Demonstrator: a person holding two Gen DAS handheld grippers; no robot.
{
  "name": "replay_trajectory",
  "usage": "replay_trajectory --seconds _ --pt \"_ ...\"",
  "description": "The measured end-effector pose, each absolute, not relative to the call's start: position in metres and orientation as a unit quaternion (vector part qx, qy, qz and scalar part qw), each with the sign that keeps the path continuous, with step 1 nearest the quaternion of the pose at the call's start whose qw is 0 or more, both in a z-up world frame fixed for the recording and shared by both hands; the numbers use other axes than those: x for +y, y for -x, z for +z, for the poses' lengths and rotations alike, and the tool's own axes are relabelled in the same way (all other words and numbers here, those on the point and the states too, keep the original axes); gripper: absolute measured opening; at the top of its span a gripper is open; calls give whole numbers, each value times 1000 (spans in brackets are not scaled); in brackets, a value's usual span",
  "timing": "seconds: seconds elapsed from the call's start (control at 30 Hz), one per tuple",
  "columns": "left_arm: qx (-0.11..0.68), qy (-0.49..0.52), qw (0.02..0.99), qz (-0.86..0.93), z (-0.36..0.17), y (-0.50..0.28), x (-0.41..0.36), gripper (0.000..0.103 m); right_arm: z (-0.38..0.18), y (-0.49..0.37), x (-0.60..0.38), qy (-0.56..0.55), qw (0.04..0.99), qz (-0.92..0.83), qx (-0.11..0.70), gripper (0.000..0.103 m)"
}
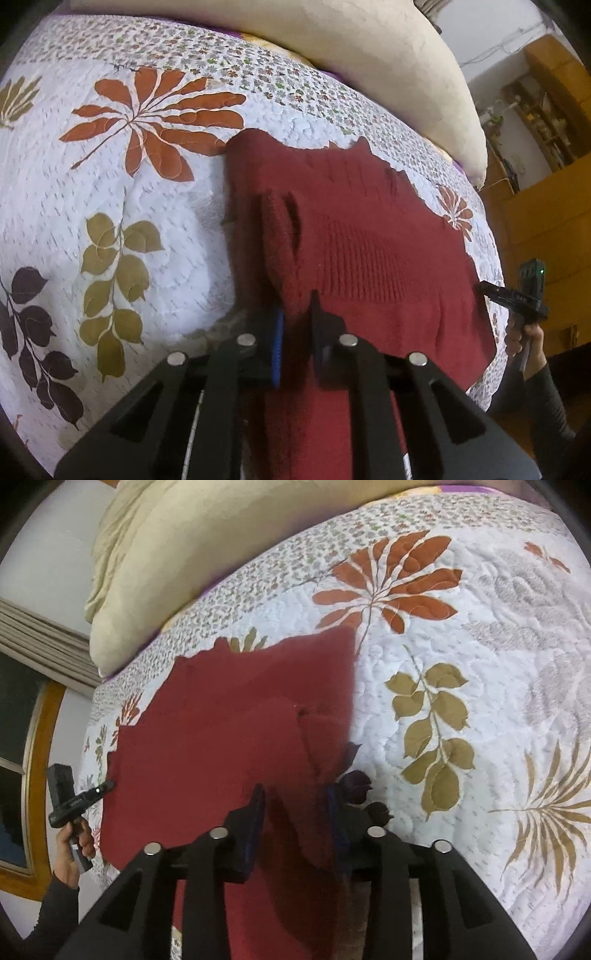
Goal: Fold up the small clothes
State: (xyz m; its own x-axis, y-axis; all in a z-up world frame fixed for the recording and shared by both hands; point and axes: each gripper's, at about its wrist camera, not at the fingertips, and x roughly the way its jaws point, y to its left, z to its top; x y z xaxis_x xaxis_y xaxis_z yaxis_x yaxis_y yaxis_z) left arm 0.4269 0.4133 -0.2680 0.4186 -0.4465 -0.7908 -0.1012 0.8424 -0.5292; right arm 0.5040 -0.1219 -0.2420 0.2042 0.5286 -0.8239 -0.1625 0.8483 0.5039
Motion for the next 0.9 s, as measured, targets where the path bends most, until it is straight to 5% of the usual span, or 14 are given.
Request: replay_trajectory --seconds 0.17,0.2,0.23,0.27,0.33,0.57,0.7,0.8,0.9 --pt "526 255 803 -116 -267 -426 408 8 -247 -506 -120 -153 760 224 591 49" --pt "521 254 807 -114 -266 -426 408 8 -247 -505 -118 -151 760 225 590 47" --pt "519 254 808 -112 -264 -425 408 7 -246 -504 -115 -141 764 226 588 27" --pt "514 255 812 -112 -261 -424 408 7 -244 -502 -113 -128 769 223 585 20" --pt "503 253 818 -115 -253 -421 407 7 -237 -498 -112 -121 780 219 574 13" --pt "463 240 841 -144 -213 -409 398 7 -203 -485 -112 -98 804 214 547 12" --pt "445 238 849 -157 -192 -407 396 7 -175 -481 -117 -98 824 208 518 1" --pt "457 226 845 -158 -195 -410 390 7 -161 -481 -118 -101 825 214 512 0" --pt "476 228 836 -150 -211 -413 390 7 -183 -487 -115 -97 799 205 557 18"
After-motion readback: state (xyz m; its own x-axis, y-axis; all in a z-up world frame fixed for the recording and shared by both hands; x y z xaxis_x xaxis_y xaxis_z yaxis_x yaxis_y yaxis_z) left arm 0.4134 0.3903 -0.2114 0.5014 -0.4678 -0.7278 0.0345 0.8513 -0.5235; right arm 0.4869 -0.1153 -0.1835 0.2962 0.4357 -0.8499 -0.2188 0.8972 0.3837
